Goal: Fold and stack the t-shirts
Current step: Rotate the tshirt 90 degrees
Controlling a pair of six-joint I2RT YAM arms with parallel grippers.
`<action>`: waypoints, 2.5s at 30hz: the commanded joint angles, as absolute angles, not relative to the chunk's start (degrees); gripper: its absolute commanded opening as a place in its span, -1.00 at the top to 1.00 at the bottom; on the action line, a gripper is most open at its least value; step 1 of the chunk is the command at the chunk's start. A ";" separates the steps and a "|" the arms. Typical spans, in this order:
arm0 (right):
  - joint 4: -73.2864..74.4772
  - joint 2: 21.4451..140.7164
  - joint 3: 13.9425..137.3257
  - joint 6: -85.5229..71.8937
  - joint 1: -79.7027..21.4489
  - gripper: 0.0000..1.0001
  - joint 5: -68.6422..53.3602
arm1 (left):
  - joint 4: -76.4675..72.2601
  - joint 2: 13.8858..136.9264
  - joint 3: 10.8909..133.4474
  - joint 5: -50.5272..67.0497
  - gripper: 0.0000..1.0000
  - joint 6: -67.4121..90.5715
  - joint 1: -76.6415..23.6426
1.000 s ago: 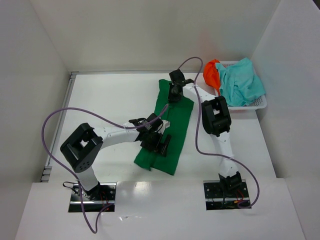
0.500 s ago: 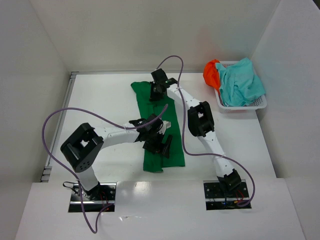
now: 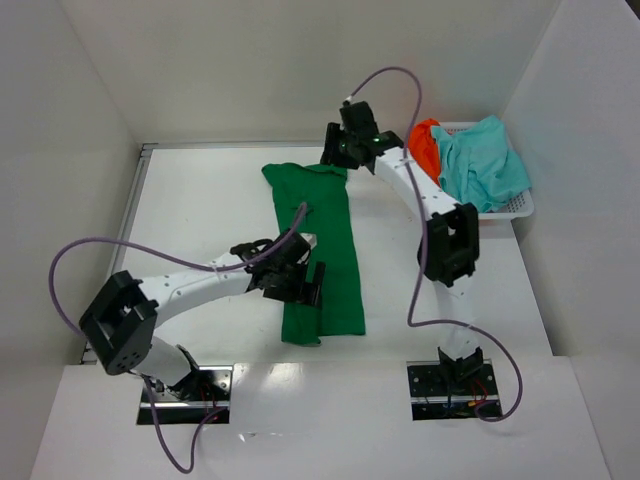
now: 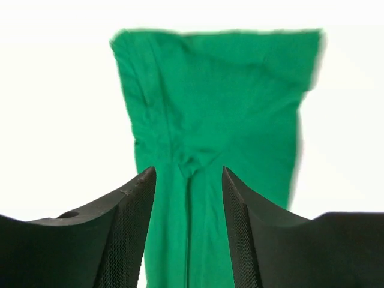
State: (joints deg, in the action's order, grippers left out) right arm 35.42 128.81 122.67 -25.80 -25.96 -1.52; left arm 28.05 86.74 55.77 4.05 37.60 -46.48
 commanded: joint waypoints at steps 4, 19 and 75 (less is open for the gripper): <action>26.20 112.77 107.33 -23.47 -24.53 -0.15 0.89 | 31.64 76.83 53.35 -3.51 -1.00 46.05 -46.67; 18.82 107.32 79.82 -25.75 -24.52 0.49 -4.31 | 23.56 82.96 49.22 2.81 -0.59 46.76 -46.67; 8.26 106.15 74.52 -31.82 -33.92 0.18 -21.63 | 24.35 71.10 45.35 -2.56 -0.25 52.21 -34.99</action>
State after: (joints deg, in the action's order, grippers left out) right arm 9.78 101.95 71.99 -30.63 -31.07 -20.71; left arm 25.96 71.68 47.13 -4.67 53.93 -36.32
